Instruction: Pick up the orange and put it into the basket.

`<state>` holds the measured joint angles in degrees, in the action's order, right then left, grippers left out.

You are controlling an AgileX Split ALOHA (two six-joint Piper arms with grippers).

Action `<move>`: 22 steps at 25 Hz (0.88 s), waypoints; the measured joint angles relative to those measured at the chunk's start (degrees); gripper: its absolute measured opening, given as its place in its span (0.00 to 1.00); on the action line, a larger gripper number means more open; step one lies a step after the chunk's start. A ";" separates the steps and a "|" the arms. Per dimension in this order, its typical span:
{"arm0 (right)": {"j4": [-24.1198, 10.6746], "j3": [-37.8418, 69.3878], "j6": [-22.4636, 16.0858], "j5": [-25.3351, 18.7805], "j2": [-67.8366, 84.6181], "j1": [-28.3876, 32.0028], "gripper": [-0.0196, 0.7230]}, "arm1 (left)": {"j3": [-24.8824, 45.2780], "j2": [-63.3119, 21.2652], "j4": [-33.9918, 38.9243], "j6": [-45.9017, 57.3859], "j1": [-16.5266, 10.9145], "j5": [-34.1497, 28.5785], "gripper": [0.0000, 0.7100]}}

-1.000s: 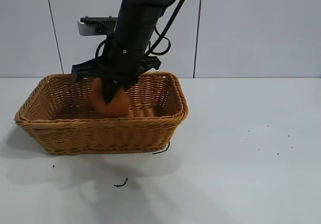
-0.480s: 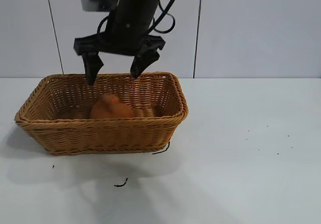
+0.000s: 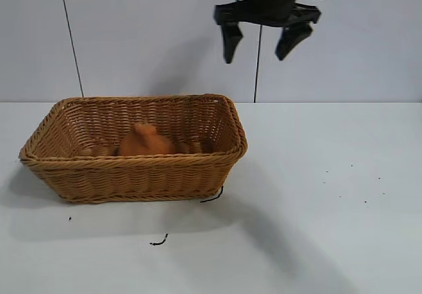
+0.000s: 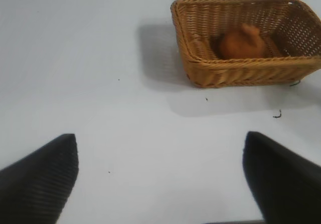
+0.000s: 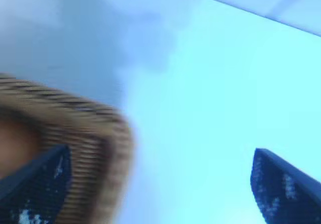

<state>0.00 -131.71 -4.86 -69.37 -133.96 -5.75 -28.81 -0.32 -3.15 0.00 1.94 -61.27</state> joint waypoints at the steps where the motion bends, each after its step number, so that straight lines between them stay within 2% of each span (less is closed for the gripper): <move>1: 0.00 0.00 0.00 0.00 0.00 0.75 0.96 | 0.00 0.00 0.00 0.00 0.00 0.00 0.90; 6: 0.41 2.55 -0.13 0.00 0.80 1.87 0.96 | 0.00 0.00 0.00 0.00 0.00 0.00 0.90; 10: 0.81 10.33 -0.18 0.06 5.11 1.87 0.96 | 0.00 0.00 0.00 0.00 0.00 0.00 0.90; 13: 1.38 19.78 -0.12 0.17 11.72 1.87 0.96 | 0.00 0.00 0.00 0.00 0.00 0.00 0.90; 22: 1.86 57.09 1.43 -0.03 41.46 1.87 0.96 | 0.00 0.00 0.00 0.00 0.00 0.00 0.90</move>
<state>1.86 -74.62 -3.43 -69.41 -92.50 -3.88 -28.81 -0.32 -3.15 0.00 1.94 -61.27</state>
